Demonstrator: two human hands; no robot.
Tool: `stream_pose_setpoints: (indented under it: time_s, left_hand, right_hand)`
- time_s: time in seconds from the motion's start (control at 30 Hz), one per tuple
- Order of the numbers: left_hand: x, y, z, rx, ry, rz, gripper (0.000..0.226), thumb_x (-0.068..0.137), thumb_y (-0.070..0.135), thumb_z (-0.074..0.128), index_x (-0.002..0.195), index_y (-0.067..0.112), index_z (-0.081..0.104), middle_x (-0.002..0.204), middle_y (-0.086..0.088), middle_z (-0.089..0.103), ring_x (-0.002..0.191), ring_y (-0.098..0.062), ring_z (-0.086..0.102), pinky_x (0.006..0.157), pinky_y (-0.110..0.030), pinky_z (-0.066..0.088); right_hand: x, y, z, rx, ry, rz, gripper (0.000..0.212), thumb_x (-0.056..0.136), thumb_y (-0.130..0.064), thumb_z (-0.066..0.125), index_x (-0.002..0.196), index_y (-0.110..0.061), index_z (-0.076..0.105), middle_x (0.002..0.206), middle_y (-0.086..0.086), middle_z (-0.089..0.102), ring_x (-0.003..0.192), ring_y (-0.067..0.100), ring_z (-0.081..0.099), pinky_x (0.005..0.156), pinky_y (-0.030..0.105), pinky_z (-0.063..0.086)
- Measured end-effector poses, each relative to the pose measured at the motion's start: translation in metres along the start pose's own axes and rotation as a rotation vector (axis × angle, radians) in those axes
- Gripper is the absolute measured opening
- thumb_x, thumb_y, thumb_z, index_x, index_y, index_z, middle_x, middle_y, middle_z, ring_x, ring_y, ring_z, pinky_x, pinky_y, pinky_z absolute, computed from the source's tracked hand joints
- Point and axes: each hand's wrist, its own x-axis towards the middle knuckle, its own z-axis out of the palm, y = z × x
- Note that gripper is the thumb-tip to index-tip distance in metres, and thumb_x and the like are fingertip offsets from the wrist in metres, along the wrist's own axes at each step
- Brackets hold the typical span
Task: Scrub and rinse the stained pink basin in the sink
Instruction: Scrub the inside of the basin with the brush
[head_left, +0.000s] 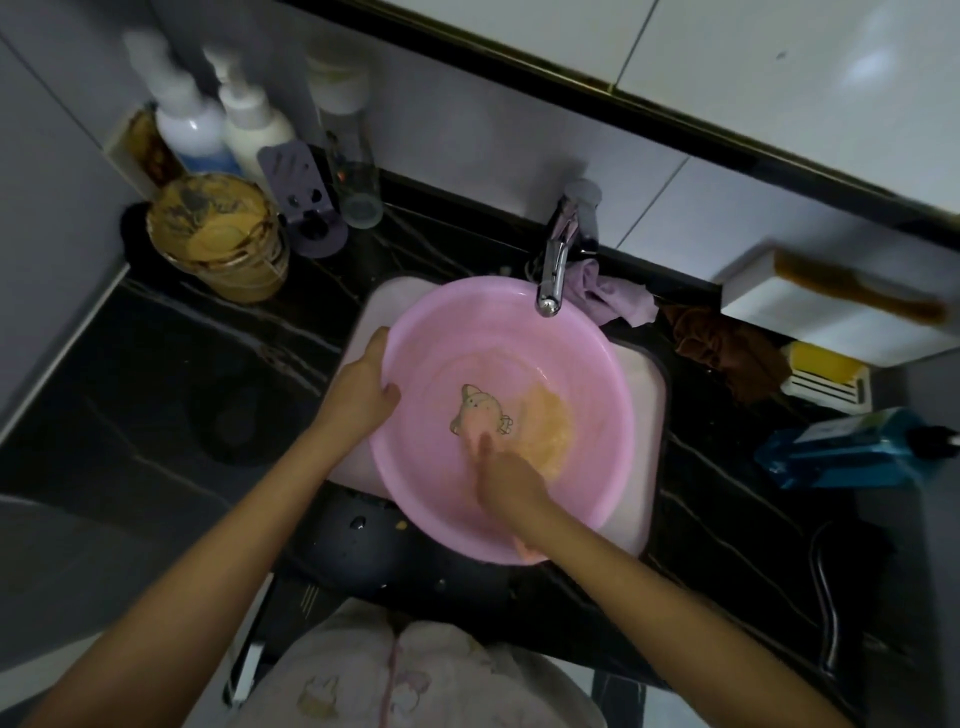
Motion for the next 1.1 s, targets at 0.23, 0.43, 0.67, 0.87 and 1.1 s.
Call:
stream_pose_setpoints:
  time_s: [0.23,0.43,0.67,0.87,1.1]
  left_hand:
    - [-0.003,0.007,-0.004,-0.003,-0.022,0.007,0.061,0.087,0.009,0.054,0.141,0.021,0.026,0.104,0.001,0.047,0.090,-0.015,0.049,0.075,-0.029,0.038]
    - [-0.002,0.005,-0.004,0.000,-0.021,-0.002,0.060,0.087,0.011,0.054,0.140,0.021,0.028,0.105,-0.002,0.050,0.091,-0.017,0.050,0.076,-0.029,0.038]
    - [-0.002,0.003,-0.003,-0.024,-0.036,-0.024,0.059,0.087,0.010,0.053,0.140,0.021,0.028,0.107,-0.007,0.055,0.092,-0.020,0.053,0.076,-0.031,0.042]
    - [-0.007,0.007,-0.004,-0.043,0.003,-0.001,0.052,0.089,0.012,0.051,0.136,0.024,0.031,0.101,0.001,0.052,0.089,-0.015,0.053,0.074,-0.029,0.040]
    - [-0.006,0.007,-0.001,-0.050,0.031,0.037,0.051,0.089,0.012,0.052,0.135,0.023,0.034,0.100,0.001,0.055,0.088,-0.015,0.055,0.075,-0.031,0.046]
  right_hand:
    - [0.036,0.014,-0.027,0.000,0.158,0.112,0.065,0.096,-0.004,0.034,0.152,-0.013,0.003,0.122,0.016,0.057,0.105,0.031,0.059,0.078,0.038,0.047]
    - [0.002,0.003,-0.001,-0.069,0.004,-0.099,0.070,0.091,-0.003,0.040,0.151,-0.017,0.006,0.113,0.014,0.058,0.091,0.028,0.059,0.066,0.035,0.046]
    - [0.059,0.027,-0.074,-0.283,0.247,-0.147,0.066,0.097,-0.012,0.038,0.151,-0.033,0.006,0.085,0.007,0.051,0.080,0.027,0.059,0.061,0.034,0.043]
    - [0.025,0.101,-0.133,-0.646,0.268,-0.004,0.057,0.100,-0.019,0.032,0.147,-0.044,0.014,0.116,0.009,0.058,0.101,0.027,0.061,0.073,0.032,0.044]
    - [0.010,0.106,-0.130,-0.719,0.136,0.156,0.051,0.099,-0.017,0.034,0.145,-0.037,0.027,0.118,0.005,0.058,0.103,0.024,0.060,0.070,0.029,0.039]
